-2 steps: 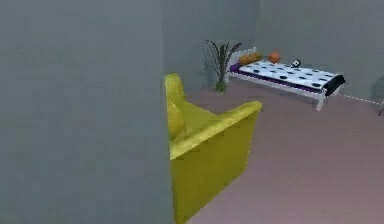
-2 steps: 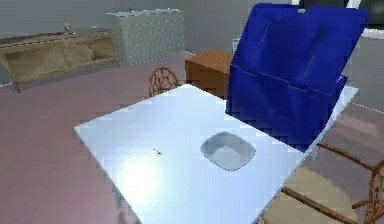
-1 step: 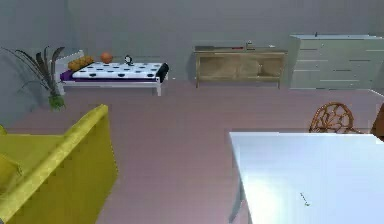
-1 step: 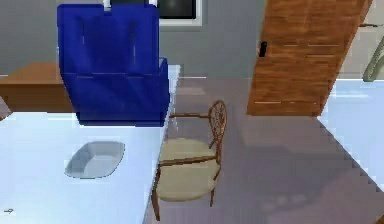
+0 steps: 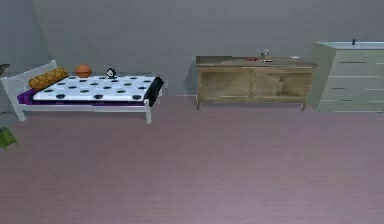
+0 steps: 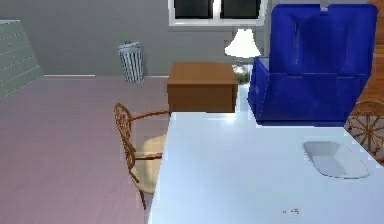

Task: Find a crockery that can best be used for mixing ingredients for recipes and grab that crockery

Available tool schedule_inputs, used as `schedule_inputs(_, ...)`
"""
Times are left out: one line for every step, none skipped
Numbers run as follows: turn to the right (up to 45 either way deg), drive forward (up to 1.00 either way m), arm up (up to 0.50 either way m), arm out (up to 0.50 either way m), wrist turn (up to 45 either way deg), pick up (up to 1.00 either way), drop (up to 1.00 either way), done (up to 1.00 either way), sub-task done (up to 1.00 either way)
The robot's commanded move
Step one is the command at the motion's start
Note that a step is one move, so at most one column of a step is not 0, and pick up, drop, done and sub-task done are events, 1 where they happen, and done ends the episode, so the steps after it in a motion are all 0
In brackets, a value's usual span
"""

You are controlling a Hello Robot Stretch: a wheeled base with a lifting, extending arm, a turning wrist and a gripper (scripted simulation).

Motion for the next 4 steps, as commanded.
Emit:
schedule_inputs(3.0, 0.0, 0.0, 0.0, 0.0, 0.0, 0.0, 0.0, 0.0)
schedule_inputs(0.0, 0.2, 0.0, 0.0, 0.0, 0.0, 0.0, 0.0, 0.0)
schedule_inputs(36.0, 0.0, 0.0, 0.0, 0.0, 0.0, 0.0, 0.0, 0.0)
schedule_inputs(0.0, 0.2, 0.0, 0.0, 0.0, 0.0, 0.0, 0.0, 0.0)
